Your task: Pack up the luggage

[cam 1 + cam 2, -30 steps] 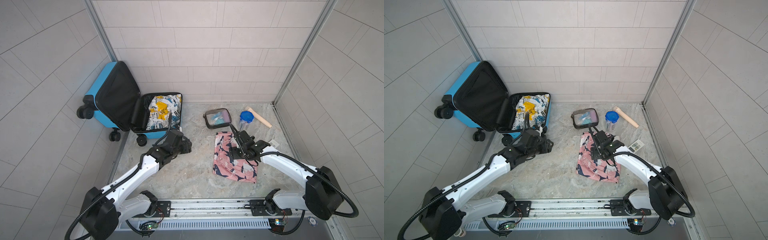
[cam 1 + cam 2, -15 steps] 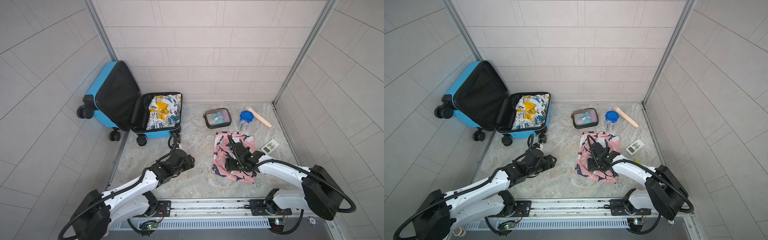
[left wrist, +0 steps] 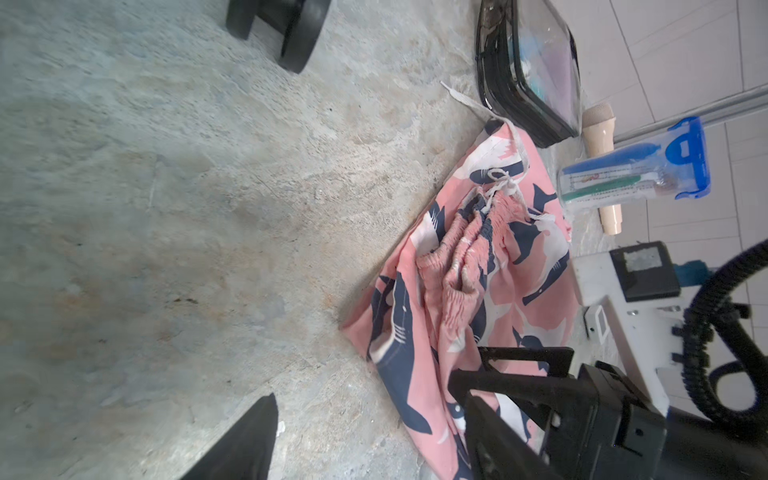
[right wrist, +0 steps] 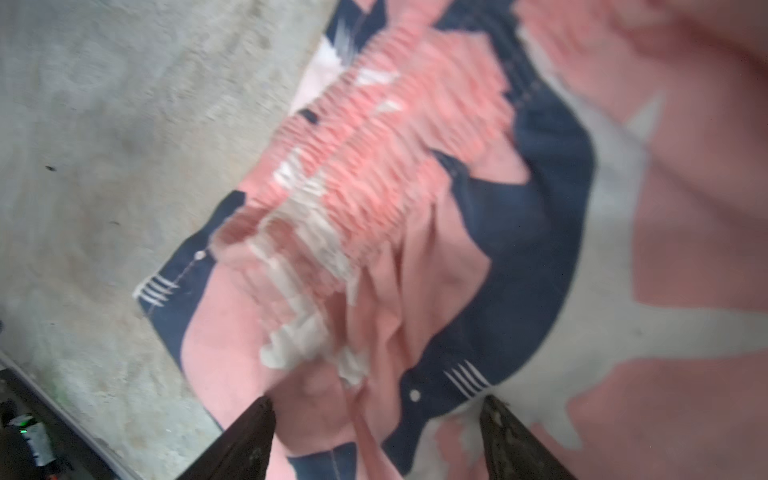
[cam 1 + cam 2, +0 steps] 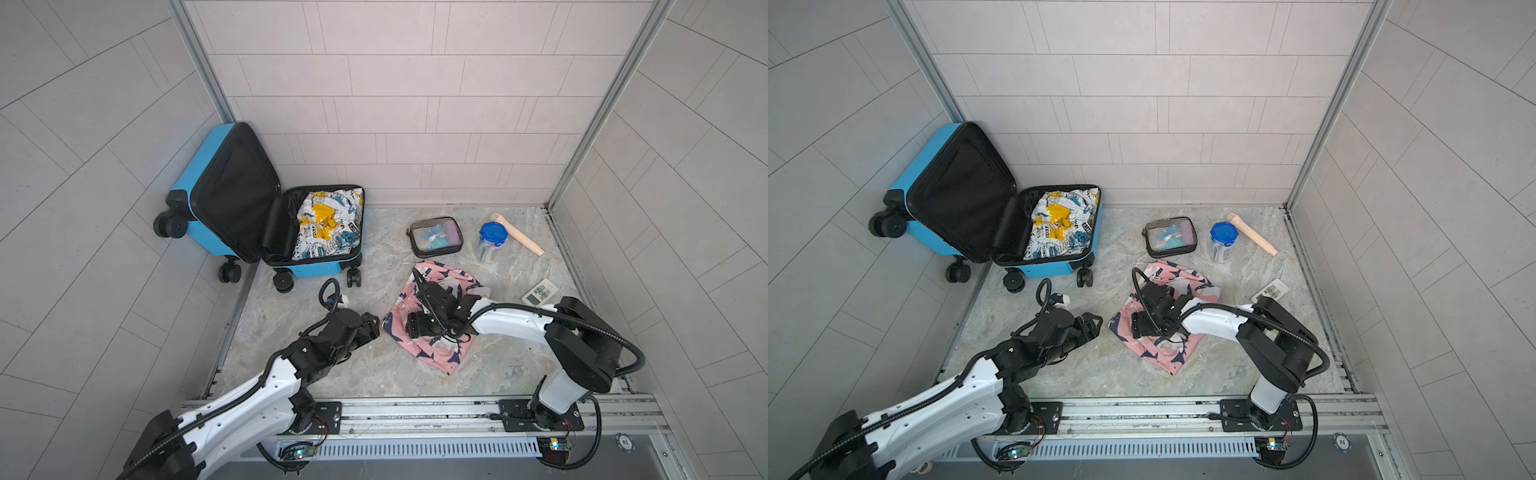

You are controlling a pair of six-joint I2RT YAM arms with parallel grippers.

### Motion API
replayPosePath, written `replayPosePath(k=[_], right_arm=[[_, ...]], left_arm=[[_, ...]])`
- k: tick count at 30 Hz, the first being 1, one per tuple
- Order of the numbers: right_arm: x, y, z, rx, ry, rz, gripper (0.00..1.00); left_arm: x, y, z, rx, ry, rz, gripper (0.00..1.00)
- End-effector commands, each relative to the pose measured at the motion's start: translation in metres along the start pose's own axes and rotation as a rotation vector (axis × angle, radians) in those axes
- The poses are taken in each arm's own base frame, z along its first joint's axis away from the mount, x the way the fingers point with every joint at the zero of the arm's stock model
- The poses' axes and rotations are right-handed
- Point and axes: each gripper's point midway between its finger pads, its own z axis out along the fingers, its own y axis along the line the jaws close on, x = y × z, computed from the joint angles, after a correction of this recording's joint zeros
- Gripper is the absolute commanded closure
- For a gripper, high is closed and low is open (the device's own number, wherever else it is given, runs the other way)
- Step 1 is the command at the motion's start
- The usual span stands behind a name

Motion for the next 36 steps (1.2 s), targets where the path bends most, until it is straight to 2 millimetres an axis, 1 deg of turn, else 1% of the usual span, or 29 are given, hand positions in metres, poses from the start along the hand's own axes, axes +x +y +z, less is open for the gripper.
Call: replayPosePath(k=[1,3,5,6,8,10,13,15,18,20,21,23,26,28,30,32,34,35,36], right_arm=[[-0.022,0.036,-0.003,-0.087,-0.025,-0.001,0.20],[-0.031,0.044,-0.010,-0.092,-0.044,-0.019,0.20],[-0.038,0.044,-0.021,-0.066,-0.065,-0.048,0.19],[-0.042,0.041,-0.029,-0.045,-0.078,-0.068,0.19],[-0.048,0.029,-0.043,0.005,-0.098,-0.095,0.18],[-0.055,0.011,-0.058,0.056,-0.121,-0.101,0.17],[-0.066,-0.030,-0.079,0.132,-0.148,-0.068,0.16],[-0.071,-0.066,-0.090,0.200,-0.156,-0.021,0.16],[-0.072,-0.116,-0.104,0.269,-0.168,0.052,0.16],[-0.072,-0.141,-0.112,0.297,-0.173,0.090,0.15],[-0.071,-0.152,-0.115,0.310,-0.173,0.105,0.15],[-0.070,-0.169,-0.117,0.322,-0.168,0.137,0.15],[-0.068,-0.186,-0.117,0.312,-0.162,0.179,0.16],[-0.068,-0.192,-0.116,0.302,-0.159,0.195,0.16],[-0.069,-0.192,-0.117,0.294,-0.161,0.199,0.16],[-0.070,-0.190,-0.119,0.283,-0.168,0.196,0.16],[-0.071,-0.188,-0.120,0.277,-0.171,0.192,0.17],[-0.070,-0.188,-0.120,0.274,-0.170,0.191,0.17],[-0.071,-0.187,-0.120,0.267,-0.170,0.187,0.17]], left_arm=[[-0.001,0.016,-0.005,-0.043,-0.024,-0.053,0.21],[0.005,0.016,-0.003,-0.029,-0.001,-0.078,0.20],[0.012,0.012,0.002,0.002,0.026,-0.113,0.20],[0.014,0.009,0.005,0.021,0.035,-0.134,0.20],[0.023,0.010,0.012,0.038,0.068,-0.168,0.20],[0.031,0.008,0.020,0.049,0.106,-0.192,0.20],[0.041,-0.003,0.030,0.074,0.168,-0.205,0.20],[0.049,-0.012,0.039,0.094,0.192,-0.207,0.21],[0.063,-0.026,0.052,0.113,0.221,-0.196,0.22],[0.076,-0.030,0.061,0.116,0.239,-0.184,0.23],[0.077,-0.043,0.065,0.141,0.238,-0.186,0.23],[0.086,-0.052,0.074,0.153,0.252,-0.184,0.23],[0.100,-0.061,0.089,0.173,0.291,-0.195,0.30],[0.107,-0.060,0.098,0.189,0.302,-0.226,0.36],[0.110,-0.056,0.105,0.208,0.299,-0.265,0.46],[0.114,-0.049,0.111,0.216,0.302,-0.308,0.66],[0.117,-0.045,0.115,0.221,0.304,-0.331,0.79],[0.117,-0.045,0.118,0.229,0.307,-0.339,0.84],[0.121,-0.033,0.117,0.206,0.314,-0.342,0.86]])
